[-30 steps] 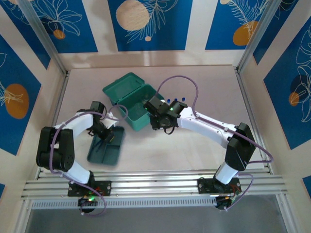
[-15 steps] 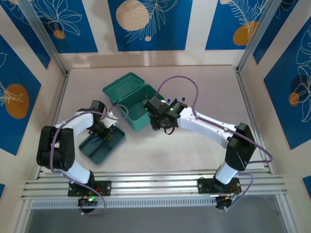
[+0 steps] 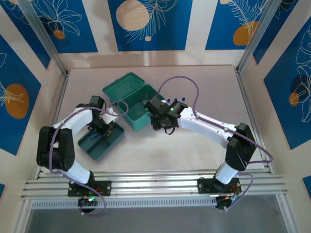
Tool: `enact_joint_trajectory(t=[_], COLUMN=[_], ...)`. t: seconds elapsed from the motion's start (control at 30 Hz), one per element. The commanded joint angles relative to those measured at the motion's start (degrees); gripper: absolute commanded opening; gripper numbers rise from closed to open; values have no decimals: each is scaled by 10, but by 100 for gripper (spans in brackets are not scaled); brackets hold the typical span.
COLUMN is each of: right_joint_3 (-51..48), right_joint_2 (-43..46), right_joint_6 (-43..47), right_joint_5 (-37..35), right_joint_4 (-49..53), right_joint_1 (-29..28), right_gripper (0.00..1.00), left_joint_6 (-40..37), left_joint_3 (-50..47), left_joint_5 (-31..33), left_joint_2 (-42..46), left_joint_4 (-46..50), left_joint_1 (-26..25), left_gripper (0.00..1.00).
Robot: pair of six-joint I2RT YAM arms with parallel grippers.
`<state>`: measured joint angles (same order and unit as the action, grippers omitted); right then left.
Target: Organize the chemistry lab equipment
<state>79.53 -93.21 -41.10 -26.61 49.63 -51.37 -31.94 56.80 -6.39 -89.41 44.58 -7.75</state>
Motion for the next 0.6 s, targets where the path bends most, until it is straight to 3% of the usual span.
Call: enact_joint_trajectory(t=[0.0,0.33,0.57], right_joint_3=[-20,-79,-130], right_joint_2=[34,109,141], right_joint_6=[-17,-31,-51], right_joint_5=[-10,-19,-9], right_joint_4=[-5,-2,-17], right_joint_1=[8,26,40], right_gripper=[32,32,33], left_joint_6=[-20,-42,-40], left_joint_3=[42,122,213], left_joint_5=[-16,3,-17], left_joint_2=[29,52,46], left_joint_4=[72,151,201], left_joint_1=[-1,0,-1], left_gripper=[0,0,0])
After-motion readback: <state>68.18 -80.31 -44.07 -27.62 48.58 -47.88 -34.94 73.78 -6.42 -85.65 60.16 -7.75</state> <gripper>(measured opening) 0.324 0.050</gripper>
